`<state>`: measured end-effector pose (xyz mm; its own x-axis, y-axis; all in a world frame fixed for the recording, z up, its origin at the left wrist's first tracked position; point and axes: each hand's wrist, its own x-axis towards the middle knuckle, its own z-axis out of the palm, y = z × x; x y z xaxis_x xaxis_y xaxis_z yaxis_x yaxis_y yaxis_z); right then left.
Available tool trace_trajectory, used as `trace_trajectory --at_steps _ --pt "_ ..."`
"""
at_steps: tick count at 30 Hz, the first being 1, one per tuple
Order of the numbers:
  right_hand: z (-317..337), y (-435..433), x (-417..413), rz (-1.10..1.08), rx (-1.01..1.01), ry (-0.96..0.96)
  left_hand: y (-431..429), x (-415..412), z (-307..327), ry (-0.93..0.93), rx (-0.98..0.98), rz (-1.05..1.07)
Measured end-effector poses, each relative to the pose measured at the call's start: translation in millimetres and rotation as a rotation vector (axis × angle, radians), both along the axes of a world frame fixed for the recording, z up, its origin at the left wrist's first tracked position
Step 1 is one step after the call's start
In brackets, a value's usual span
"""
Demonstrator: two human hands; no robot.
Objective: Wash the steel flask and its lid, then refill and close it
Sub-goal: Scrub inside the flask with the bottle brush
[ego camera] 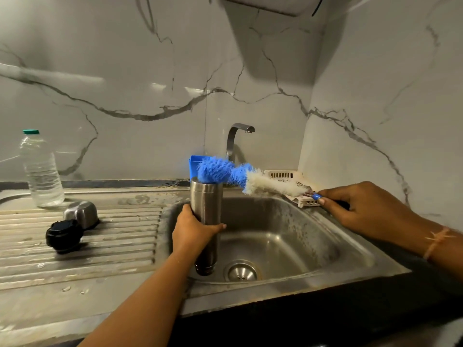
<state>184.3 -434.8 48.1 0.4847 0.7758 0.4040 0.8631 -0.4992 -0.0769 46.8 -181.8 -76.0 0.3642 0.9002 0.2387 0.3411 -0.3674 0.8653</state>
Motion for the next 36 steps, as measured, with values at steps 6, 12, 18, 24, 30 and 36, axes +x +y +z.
trace_trajectory --at_steps 6,12,18,24,30,36 --pt "-6.8 9.6 0.2 -0.035 -0.035 -0.03 -7.7 3.7 -2.0 0.023 0.046 -0.097" --pt "-6.3 -1.0 -1.8 -0.018 -0.01 -0.029 -1.0 -1.6 -0.7 0.006 0.014 -0.016" --pt "-5.0 8.0 -0.4 -0.049 -0.038 -0.079 -7.2 2.8 -0.4 0.05 0.057 -0.088" --pt "-5.3 -2.7 -6.1 -0.005 -0.027 -0.071 -1.7 -0.8 -0.4 0.045 -0.012 -0.011" --pt "-6.2 9.1 -5.2 -0.062 -0.036 -0.092 -8.6 1.1 2.1 0.041 0.048 -0.078" --pt "-7.6 11.0 5.9 -0.135 0.058 0.048 -0.7 -1.1 4.1 -0.078 -0.101 -0.046"
